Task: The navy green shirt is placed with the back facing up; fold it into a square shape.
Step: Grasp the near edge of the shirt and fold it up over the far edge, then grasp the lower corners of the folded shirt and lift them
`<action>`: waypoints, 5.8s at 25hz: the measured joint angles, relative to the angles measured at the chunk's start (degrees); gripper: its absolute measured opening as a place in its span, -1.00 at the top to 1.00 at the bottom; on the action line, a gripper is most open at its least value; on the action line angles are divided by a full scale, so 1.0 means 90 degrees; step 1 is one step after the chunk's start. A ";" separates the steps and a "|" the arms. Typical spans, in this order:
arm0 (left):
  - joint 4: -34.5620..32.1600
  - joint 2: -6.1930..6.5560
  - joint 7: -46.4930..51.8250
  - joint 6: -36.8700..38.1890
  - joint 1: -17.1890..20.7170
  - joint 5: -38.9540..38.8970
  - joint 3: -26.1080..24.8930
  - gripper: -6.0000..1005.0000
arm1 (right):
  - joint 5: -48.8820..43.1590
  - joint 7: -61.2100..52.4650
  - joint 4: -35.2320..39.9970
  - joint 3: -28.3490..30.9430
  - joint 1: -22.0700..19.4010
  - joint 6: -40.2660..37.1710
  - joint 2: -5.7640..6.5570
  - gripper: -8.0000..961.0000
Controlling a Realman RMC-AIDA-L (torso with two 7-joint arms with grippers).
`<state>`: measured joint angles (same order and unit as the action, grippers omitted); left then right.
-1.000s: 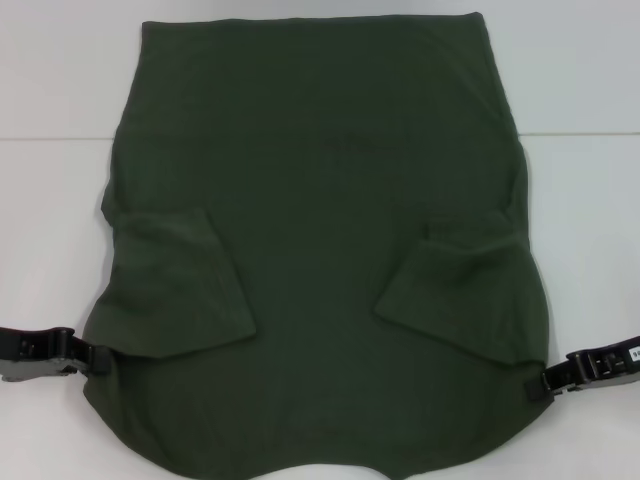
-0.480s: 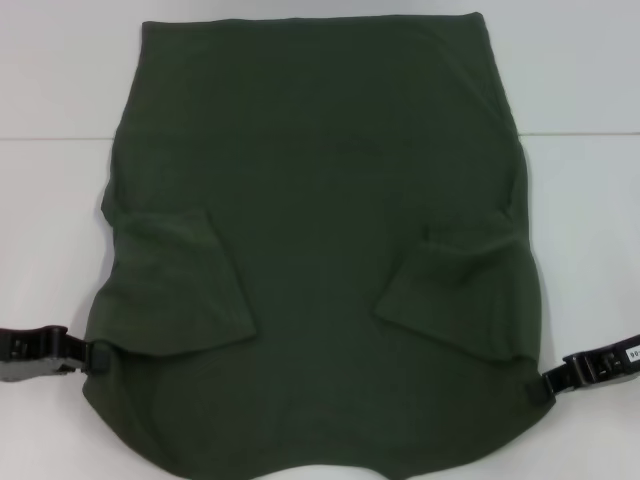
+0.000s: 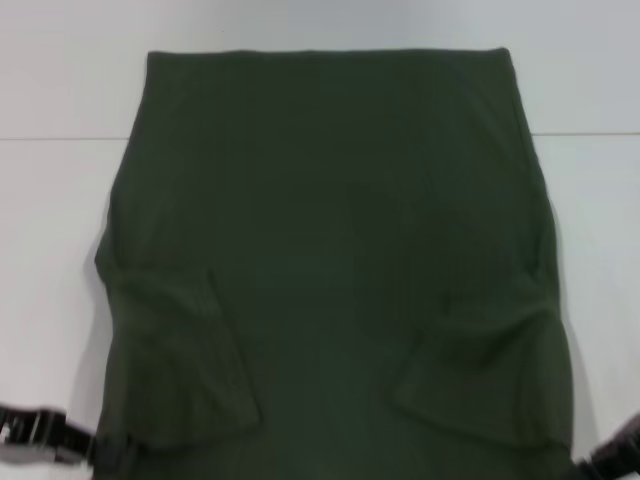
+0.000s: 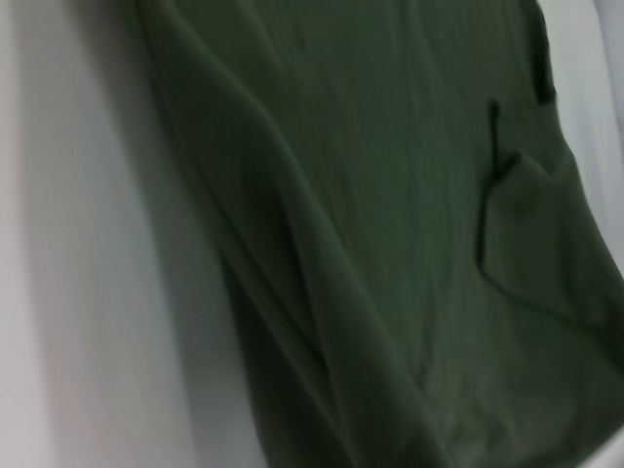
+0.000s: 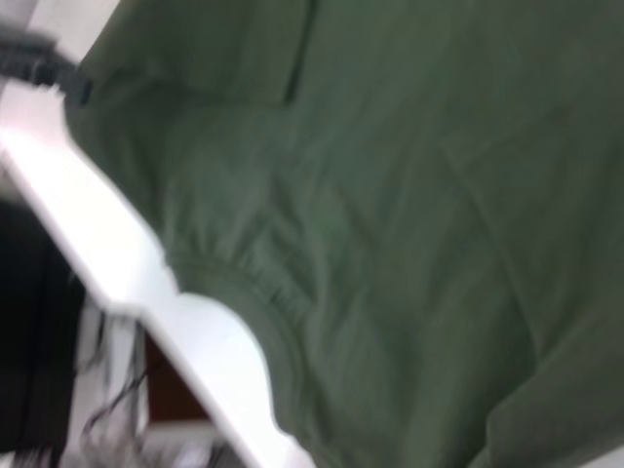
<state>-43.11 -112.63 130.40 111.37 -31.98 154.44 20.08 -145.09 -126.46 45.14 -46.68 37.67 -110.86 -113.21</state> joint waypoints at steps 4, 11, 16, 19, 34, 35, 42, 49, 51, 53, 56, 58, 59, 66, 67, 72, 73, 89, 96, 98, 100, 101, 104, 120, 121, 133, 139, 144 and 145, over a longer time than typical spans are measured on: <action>0.0007 -0.0013 -0.0160 0.0620 0.0023 0.0304 0.0062 0.86 | -0.0012 0.0255 -0.0044 -0.0449 -0.0067 -0.0246 0.0021 0.89; 0.0017 -0.0076 -0.0325 0.0794 0.0094 0.0612 0.0244 0.85 | -0.0010 0.0322 -0.0145 -0.0603 -0.0128 -0.0139 -0.0059 0.89; 0.0032 0.0014 -0.0394 0.0730 0.0022 0.0106 -0.0363 0.85 | 0.0202 0.0340 -0.0134 0.0421 -0.0147 0.0044 -0.0084 0.89; 0.0040 0.0125 -0.0287 0.0550 -0.0043 -0.0264 -0.0977 0.84 | 0.0663 0.0371 -0.0116 0.1145 -0.0175 0.0115 -0.0073 0.89; 0.0863 0.0186 -0.0721 -0.1723 0.0107 -0.2613 -0.2151 0.82 | 0.3235 0.1138 -0.0557 0.1965 -0.0661 0.2050 -0.0217 0.89; 0.0941 0.0167 -0.0799 -0.1862 0.0104 -0.2685 -0.2142 0.82 | 0.3298 0.1248 -0.0686 0.1967 -0.0665 0.2257 -0.0240 0.89; 0.1308 -0.0147 -0.1578 -0.2997 -0.0077 -0.3288 -0.2113 0.81 | 0.3696 0.2273 -0.1097 0.1987 -0.0651 0.3859 -0.0672 0.89; 0.1428 -0.0371 -0.2003 -0.3839 -0.0201 -0.3765 -0.2008 0.79 | 0.3950 0.2799 -0.1602 0.1905 -0.0525 0.5185 -0.0745 0.89; 0.1531 -0.0408 -0.2127 -0.4080 -0.0259 -0.3812 -0.1964 0.79 | 0.4015 0.2880 -0.1698 0.1923 -0.0493 0.5400 -0.0761 0.89; 0.1620 -0.0423 -0.2251 -0.4259 -0.0318 -0.3846 -0.1937 0.79 | 0.4217 0.3012 -0.1816 0.1920 -0.0483 0.5553 -0.0759 0.89; 0.1690 -0.0444 -0.2373 -0.4554 -0.0429 -0.3856 -0.1775 0.78 | 0.4524 0.3167 -0.1898 0.1908 -0.0507 0.5709 -0.0745 0.89; 0.1691 -0.0466 -0.2442 -0.4704 -0.0489 -0.3862 -0.1703 0.78 | 0.4650 0.3201 -0.1899 0.1901 -0.0515 0.5835 -0.0742 0.89; 0.1693 -0.0477 -0.2477 -0.4770 -0.0512 -0.3864 -0.1669 0.78 | 0.4682 0.3205 -0.1900 0.1903 -0.0510 0.5923 -0.0742 0.89; 0.1705 -0.0573 -0.2712 -0.5186 -0.0629 -0.3870 -0.1452 0.77 | 0.4741 0.3687 -0.2199 0.1879 -0.0139 0.6796 -0.0763 0.89; 0.1705 -0.0576 -0.2726 -0.5235 -0.0635 -0.3870 -0.1417 0.77 | 0.4741 0.3687 -0.2199 0.1879 -0.0139 0.6796 -0.0763 0.89; 0.1705 -0.0622 -0.2743 -0.5500 -0.0652 -0.3870 -0.1319 0.76 | 0.4743 0.3884 -0.2413 0.1734 0.0046 0.7225 -0.0758 0.89; 0.1705 -0.0639 -0.2754 -0.5575 -0.0655 -0.3871 -0.1304 0.76 | 0.4744 0.3892 -0.2445 0.1660 0.0068 0.7302 -0.0762 0.89; 0.1690 -0.1019 -0.3503 -0.6087 -0.0429 -0.4658 -0.1279 0.69 | 0.4858 0.4059 -0.2407 0.1419 -0.0108 0.6778 -0.0729 0.45; 0.1132 -0.0810 -0.2959 -0.4575 0.0168 -0.4133 -0.1001 0.38 | 0.5466 0.4095 -0.2074 0.1501 -0.0706 0.5679 -0.0686 0.03; 0.0809 -0.0669 -0.2306 -0.3904 0.0314 -0.3593 -0.0911 0.29 | 0.5495 0.4110 -0.1927 0.1485 -0.0928 0.5073 -0.0653 -0.07; 0.0543 -0.0583 -0.1831 -0.3414 0.0358 -0.3051 -0.0895 0.14 | 0.5477 0.4114 -0.1886 0.1451 -0.1052 0.4705 -0.0618 -0.18; 0.0414 -0.0556 -0.1682 -0.3208 0.0362 -0.2795 -0.0896 0.06 | 0.5458 0.4118 -0.1886 0.1427 -0.1113 0.4535 -0.0602 -0.23; 0.0282 -0.0529 -0.1598 -0.3055 0.0310 -0.2391 -0.0889 -0.18 | 0.5449 0.4150 -0.1922 0.1371 -0.1195 0.4342 -0.0590 -0.45; 0.0500 -0.0595 -0.1823 -0.4370 0.0185 -0.2325 0.0007 -0.86 | 0.5296 0.4407 -0.1969 0.1029 -0.1251 0.4296 -0.0703 -0.93; 0.0511 -0.0595 -0.1829 -0.4375 0.0184 -0.2324 0.0031 -0.86 | 0.5295 0.4407 -0.1969 0.0979 -0.1252 0.4305 -0.0703 -0.93; 0.0533 -0.0619 -0.1816 -0.4476 0.0143 -0.2316 0.0349 -0.85 | 0.5290 0.4404 -0.1969 0.0842 -0.1223 0.4333 -0.0701 -0.93; 0.0552 -0.0620 -0.1758 -0.4205 0.0115 -0.2316 0.0384 -0.84 | 0.5290 0.4403 -0.1960 0.0841 -0.1225 0.4351 -0.0692 -0.93; 0.0557 -0.0620 -0.1749 -0.4249 0.0115 -0.2268 0.0415 -0.84 | 0.5291 0.4403 -0.1945 0.0841 -0.1219 0.4351 -0.0691 -0.93; 0.0548 -0.0620 -0.1748 -0.4295 0.0114 -0.2211 0.0435 -0.83 | 0.5291 0.4403 -0.1939 0.0841 -0.1219 0.4350 -0.0689 -0.93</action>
<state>-38.18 -118.21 114.67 72.72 -30.95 134.55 23.99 -97.47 -86.84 27.68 -39.11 26.69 -71.70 -119.41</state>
